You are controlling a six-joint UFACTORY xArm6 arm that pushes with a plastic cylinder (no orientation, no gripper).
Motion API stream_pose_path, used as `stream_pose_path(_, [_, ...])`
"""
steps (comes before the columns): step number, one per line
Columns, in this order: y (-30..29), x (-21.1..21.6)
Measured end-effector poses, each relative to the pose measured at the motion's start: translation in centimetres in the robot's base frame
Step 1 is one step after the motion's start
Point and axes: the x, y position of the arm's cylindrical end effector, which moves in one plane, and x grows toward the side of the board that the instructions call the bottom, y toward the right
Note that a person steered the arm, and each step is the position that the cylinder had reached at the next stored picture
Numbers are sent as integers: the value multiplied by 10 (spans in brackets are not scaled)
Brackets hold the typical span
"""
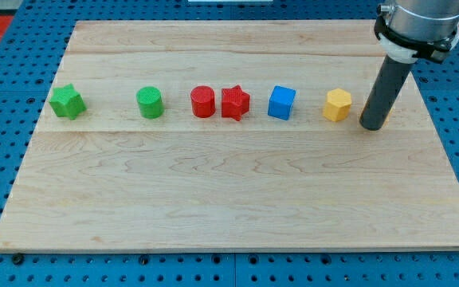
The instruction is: Slide your arm to the bottom center
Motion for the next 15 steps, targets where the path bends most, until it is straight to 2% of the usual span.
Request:
stream_pose_path(1, [6, -5])
stream_pose_path(2, [-4, 27])
stream_pose_path(4, [-64, 86])
stream_pose_path(7, [-139, 131])
stream_pose_path(9, [-174, 145])
stream_pose_path(15, [-192, 145])
